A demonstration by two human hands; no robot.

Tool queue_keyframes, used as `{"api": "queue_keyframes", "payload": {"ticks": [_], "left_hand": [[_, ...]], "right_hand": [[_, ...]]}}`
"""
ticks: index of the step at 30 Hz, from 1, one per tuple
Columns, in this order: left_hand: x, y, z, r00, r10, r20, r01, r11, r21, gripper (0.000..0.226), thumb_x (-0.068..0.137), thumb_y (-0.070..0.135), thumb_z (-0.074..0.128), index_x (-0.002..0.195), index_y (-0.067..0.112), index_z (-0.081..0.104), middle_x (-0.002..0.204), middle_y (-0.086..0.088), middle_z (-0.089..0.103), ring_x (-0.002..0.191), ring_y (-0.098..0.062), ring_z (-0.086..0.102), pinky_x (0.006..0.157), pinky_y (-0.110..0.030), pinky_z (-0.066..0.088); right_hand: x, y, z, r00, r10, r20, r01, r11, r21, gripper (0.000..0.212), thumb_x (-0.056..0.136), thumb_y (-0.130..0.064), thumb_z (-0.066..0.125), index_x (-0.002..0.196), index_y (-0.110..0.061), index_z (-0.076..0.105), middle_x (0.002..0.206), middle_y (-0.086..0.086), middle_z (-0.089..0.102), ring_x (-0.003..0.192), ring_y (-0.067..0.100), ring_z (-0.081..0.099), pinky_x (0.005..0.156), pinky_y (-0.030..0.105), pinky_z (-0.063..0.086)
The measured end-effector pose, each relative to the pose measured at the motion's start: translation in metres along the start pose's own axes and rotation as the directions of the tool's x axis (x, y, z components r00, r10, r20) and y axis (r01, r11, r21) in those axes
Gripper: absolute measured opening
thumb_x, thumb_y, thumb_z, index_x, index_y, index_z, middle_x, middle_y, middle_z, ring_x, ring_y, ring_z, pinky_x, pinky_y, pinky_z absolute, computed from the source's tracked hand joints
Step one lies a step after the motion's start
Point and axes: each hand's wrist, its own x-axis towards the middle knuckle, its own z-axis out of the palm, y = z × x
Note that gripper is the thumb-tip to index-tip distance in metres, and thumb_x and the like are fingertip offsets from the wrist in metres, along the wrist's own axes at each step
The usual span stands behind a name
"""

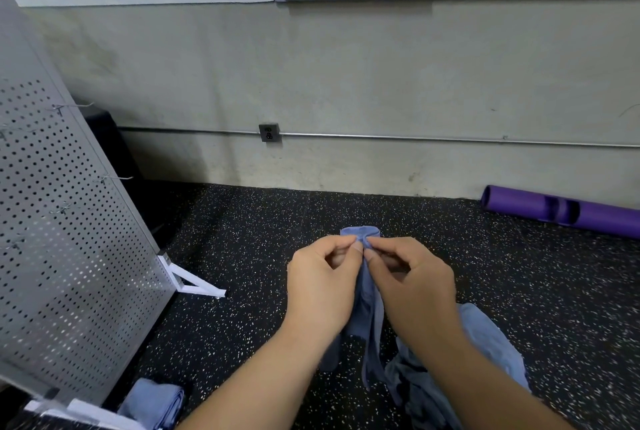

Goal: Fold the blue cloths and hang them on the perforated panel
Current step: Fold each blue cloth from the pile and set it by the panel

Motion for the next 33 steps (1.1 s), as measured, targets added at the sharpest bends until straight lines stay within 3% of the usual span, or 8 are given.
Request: {"api": "queue_keyframes", "payload": {"ticks": [7, 9, 13, 15, 18, 22, 27, 33], "left_hand": [[0.006, -0.003, -0.005, 0.996, -0.048, 0.074, 0.064, 0.969, -0.239, 0.019, 0.089, 0.002, 0.084, 0.106, 0.007, 0.078, 0.1, -0.007, 0.082, 0.094, -0.02, 0.079, 0.082, -0.027, 0.063], [0.011, -0.004, -0.008, 0.996, -0.052, 0.074, 0.069, 0.963, -0.262, 0.015, 0.092, -0.001, 0.08, 0.105, 0.006, 0.078, 0.099, -0.009, 0.082, 0.091, -0.017, 0.077, 0.081, -0.022, 0.06], [0.018, -0.002, -0.018, 0.995, 0.008, 0.103, 0.015, 0.975, -0.223, 0.014, 0.096, 0.0, 0.074, 0.105, 0.009, 0.079, 0.095, -0.003, 0.081, 0.084, -0.007, 0.069, 0.08, -0.018, 0.056], [0.022, -0.001, -0.024, 0.989, 0.04, 0.141, -0.009, 0.976, -0.218, 0.015, 0.097, -0.001, 0.073, 0.106, 0.01, 0.078, 0.097, -0.004, 0.081, 0.086, -0.008, 0.068, 0.083, -0.02, 0.056], [0.024, 0.001, -0.033, 0.974, 0.079, 0.212, -0.036, 0.98, -0.196, 0.017, 0.097, -0.003, 0.072, 0.108, 0.009, 0.077, 0.098, -0.001, 0.08, 0.088, -0.006, 0.068, 0.083, -0.019, 0.055], [0.029, 0.003, -0.045, 0.949, 0.097, 0.301, -0.058, 0.989, -0.138, 0.018, 0.097, -0.004, 0.071, 0.109, 0.01, 0.075, 0.092, 0.006, 0.077, 0.086, -0.003, 0.066, 0.082, -0.017, 0.052], [0.04, -0.003, -0.061, 0.922, 0.122, 0.367, -0.152, 0.987, 0.053, 0.019, 0.099, 0.001, 0.071, 0.105, 0.018, 0.077, 0.087, 0.011, 0.071, 0.085, -0.006, 0.062, 0.082, -0.02, 0.05], [0.045, -0.011, -0.059, 0.939, 0.147, 0.311, -0.199, 0.969, 0.144, 0.018, 0.098, 0.001, 0.073, 0.101, 0.019, 0.075, 0.082, 0.016, 0.069, 0.081, -0.007, 0.059, 0.08, -0.021, 0.048]], "right_hand": [[0.01, 0.008, -0.002, 0.985, -0.037, 0.17, 0.021, 0.996, 0.091, 0.047, 0.101, 0.006, 0.061, 0.116, -0.034, 0.08, 0.112, -0.018, 0.074, 0.104, 0.011, 0.072, 0.094, 0.038, 0.059], [0.015, 0.008, -0.008, 0.983, -0.067, 0.171, 0.054, 0.995, 0.082, 0.048, 0.099, 0.007, 0.063, 0.112, -0.035, 0.081, 0.11, -0.018, 0.074, 0.105, 0.009, 0.071, 0.094, 0.031, 0.057], [0.031, 0.01, -0.032, 0.996, -0.069, 0.056, 0.073, 0.996, -0.058, 0.047, 0.092, -0.005, 0.077, 0.114, -0.047, 0.076, 0.11, -0.017, 0.066, 0.093, 0.007, 0.066, 0.071, 0.014, 0.051], [0.037, 0.015, -0.044, 0.986, -0.058, 0.157, 0.085, 0.982, -0.17, 0.049, 0.091, -0.018, 0.082, 0.12, -0.055, 0.07, 0.122, -0.023, 0.058, 0.102, 0.002, 0.062, 0.078, 0.016, 0.052], [0.042, 0.026, -0.057, 0.937, -0.027, 0.349, 0.097, 0.978, -0.185, 0.042, 0.09, -0.024, 0.083, 0.116, -0.054, 0.069, 0.131, -0.026, 0.059, 0.121, 0.002, 0.06, 0.09, 0.032, 0.058], [0.045, 0.027, -0.067, 0.88, -0.017, 0.475, 0.156, 0.954, -0.256, 0.032, 0.092, -0.026, 0.082, 0.109, -0.049, 0.07, 0.122, -0.027, 0.066, 0.114, 0.0, 0.064, 0.09, 0.028, 0.056], [0.048, 0.022, -0.078, 0.877, -0.091, 0.472, 0.26, 0.916, -0.306, 0.018, 0.095, -0.027, 0.079, 0.106, -0.039, 0.074, 0.107, -0.026, 0.074, 0.1, 0.0, 0.07, 0.087, 0.02, 0.053], [0.047, 0.015, -0.075, 0.932, -0.185, 0.311, 0.285, 0.906, -0.314, 0.018, 0.084, -0.02, 0.09, 0.091, -0.034, 0.081, 0.09, -0.023, 0.074, 0.087, 0.005, 0.072, 0.078, 0.012, 0.05]]}}
